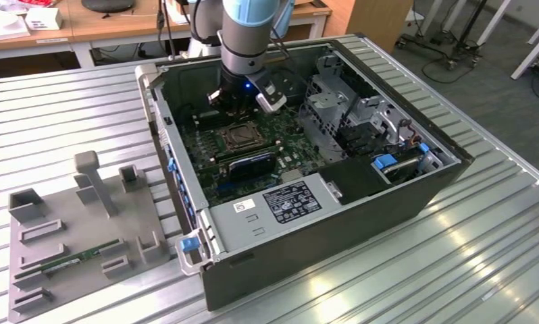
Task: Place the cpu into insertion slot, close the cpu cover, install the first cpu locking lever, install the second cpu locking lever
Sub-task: 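Install the second cpu locking lever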
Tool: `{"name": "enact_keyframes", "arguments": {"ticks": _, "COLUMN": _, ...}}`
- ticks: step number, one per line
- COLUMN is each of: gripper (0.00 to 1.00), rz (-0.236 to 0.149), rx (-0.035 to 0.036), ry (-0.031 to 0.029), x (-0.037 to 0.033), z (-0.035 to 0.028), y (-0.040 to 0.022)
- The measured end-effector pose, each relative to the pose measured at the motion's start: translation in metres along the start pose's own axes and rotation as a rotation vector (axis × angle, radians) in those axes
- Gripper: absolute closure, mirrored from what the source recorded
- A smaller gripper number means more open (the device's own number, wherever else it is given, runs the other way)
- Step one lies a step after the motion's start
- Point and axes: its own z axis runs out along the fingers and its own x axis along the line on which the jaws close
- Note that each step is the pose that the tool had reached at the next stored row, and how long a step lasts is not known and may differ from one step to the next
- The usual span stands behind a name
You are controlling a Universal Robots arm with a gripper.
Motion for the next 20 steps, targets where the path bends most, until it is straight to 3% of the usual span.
{"name": "enact_keyframes", "arguments": {"ticks": 20, "gripper": 0.89, "rz": 0.000, "rx": -0.0015, "ry": 0.0001, "x": -0.0031, "z": -0.0003, "y": 0.0008}}
